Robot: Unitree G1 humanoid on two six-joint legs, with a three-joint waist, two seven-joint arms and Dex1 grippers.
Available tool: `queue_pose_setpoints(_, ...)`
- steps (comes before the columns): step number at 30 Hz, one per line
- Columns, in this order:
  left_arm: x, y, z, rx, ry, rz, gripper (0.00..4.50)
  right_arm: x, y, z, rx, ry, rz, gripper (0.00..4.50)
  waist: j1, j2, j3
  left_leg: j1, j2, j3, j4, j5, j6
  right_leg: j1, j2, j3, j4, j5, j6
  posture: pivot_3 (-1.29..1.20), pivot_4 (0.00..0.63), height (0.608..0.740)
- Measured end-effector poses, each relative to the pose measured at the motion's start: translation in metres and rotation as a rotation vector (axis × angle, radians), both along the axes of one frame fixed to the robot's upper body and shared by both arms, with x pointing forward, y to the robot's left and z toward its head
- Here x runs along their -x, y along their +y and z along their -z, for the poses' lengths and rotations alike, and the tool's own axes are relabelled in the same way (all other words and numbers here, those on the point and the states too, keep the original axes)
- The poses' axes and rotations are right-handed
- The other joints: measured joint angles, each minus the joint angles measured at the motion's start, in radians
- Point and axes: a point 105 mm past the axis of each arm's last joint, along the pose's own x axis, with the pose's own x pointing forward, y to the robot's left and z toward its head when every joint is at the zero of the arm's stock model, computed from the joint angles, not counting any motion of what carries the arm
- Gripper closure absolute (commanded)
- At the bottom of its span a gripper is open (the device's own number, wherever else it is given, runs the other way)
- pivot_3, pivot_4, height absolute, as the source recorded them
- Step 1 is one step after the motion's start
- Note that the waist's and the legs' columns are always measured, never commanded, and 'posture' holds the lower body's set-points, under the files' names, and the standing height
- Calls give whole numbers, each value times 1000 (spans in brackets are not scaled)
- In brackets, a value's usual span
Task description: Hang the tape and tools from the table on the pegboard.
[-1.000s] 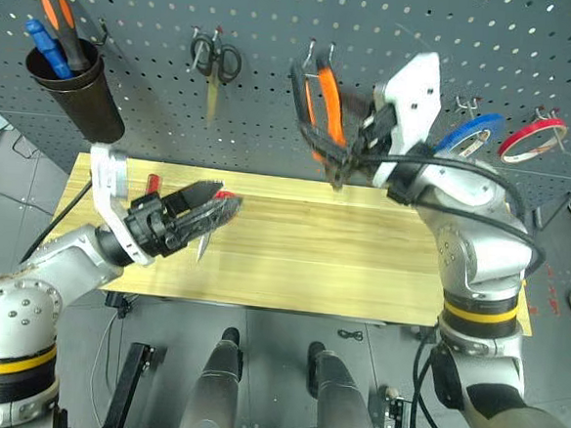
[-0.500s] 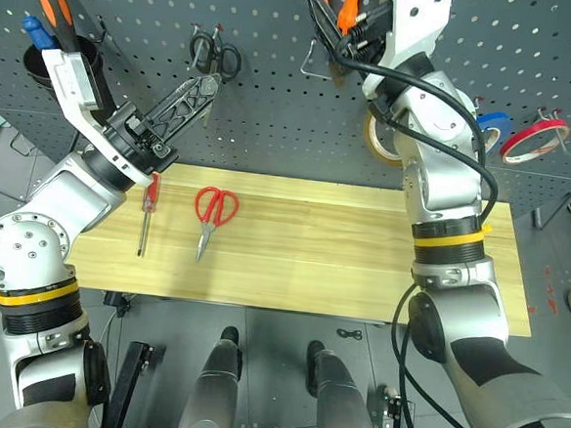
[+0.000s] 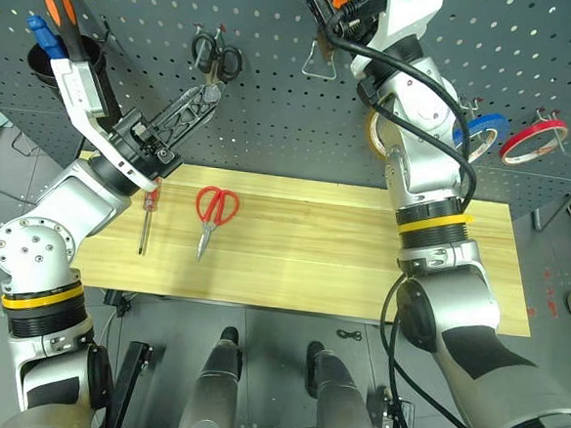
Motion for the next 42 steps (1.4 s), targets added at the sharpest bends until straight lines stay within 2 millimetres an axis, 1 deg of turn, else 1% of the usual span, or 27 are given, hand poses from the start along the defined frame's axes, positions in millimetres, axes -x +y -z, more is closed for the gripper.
queue_pose_setpoints(4,1,0,-1,2,-2,2,0,-11,-1,25,10,53,19,1535,5,-2,-1,0,0,0,0,0,0,0,0,0,0,0,0,224,330,740)
queue_pose_setpoints(7,1,0,-1,-3,-6,2,0,-17,-3,37,25,81,39,1535,9,-2,-1,0,0,-1,0,1,-1,0,0,-1,2,0,0,227,326,740)
queue_pose_setpoints(8,2,-1,-2,-6,-9,2,0,-18,-3,39,28,87,43,514,10,-2,-1,0,0,-1,0,2,-1,0,0,-1,3,0,0,226,325,740)
queue_pose_setpoints(10,3,-1,-3,-9,-14,2,0,-18,-3,40,34,86,47,43,10,-2,-1,1,0,-1,0,3,-2,0,0,-1,4,0,-1,224,325,740)
queue_pose_setpoints(17,3,-1,-2,-17,-15,-2,0,-19,-8,41,37,88,60,43,14,-3,-2,1,0,-1,0,6,-2,0,0,-2,5,2,-1,215,321,740)
queue_pose_setpoints(22,3,-1,0,-47,-20,-4,0,-17,-15,47,66,123,54,43,17,-3,-2,1,0,-1,0,6,-2,0,0,-2,5,2,-1,210,320,740)
queue_pose_setpoints(24,4,1,8,-114,-7,-16,0,-15,-22,54,91,173,30,43,17,-3,-2,1,0,-1,-1,6,-2,0,0,-2,5,2,-1,205,327,740)
queue_pose_setpoints(28,7,6,39,-297,51,-40,0,-3,-44,76,158,345,-44,43,18,-3,-2,1,1,-1,-2,6,-2,0,0,-3,4,1,-1,197,331,740)
queue_pose_setpoints(32,8,12,68,-460,105,-61,0,22,-51,80,218,429,-154,43,15,-3,-2,2,1,-1,-3,6,-2,0,0,-3,4,1,-2,181,337,740)
queue_pose_setpoints(33,7,13,82,-513,134,-74,0,32,-53,82,239,453,-201,43,15,-3,-2,2,2,-1,-3,6,-2,0,0,-3,4,1,-2,176,339,740)
queue_pose_setpoints(35,3,16,100,-582,164,-114,0,44,-53,91,282,510,-263,43,16,-3,-2,2,2,-1,-3,6,-1,0,0,-3,4,1,-2,169,339,740)
queue_pose_setpoints(36,-2,21,113,-624,189,-151,0,51,-52,101,307,566,-319,43,16,-2,-2,2,2,-1,-3,6,-1,0,0,-3,4,1,-2,162,341,740)
queue_pose_setpoints(38,-9,26,129,-677,217,-210,0,60,-49,115,324,656,-397,43,16,-3,-2,1,2,-1,-2,6,-1,0,1,-3,4,1,-2,153,343,740)
queue_pose_setpoints(40,-18,32,140,-734,229,-294,0,68,-43,120,326,714,-472,43,14,-2,-2,1,2,-1,-1,6,-1,0,1,-3,4,1,-2,145,343,740)
queue_pose_setpoints(42,-29,39,155,-784,262,-403,0,81,-37,118,331,739,-566,43,14,-2,-2,1,2,0,-1,7,-1,0,1,-3,4,1,-2,135,346,740)
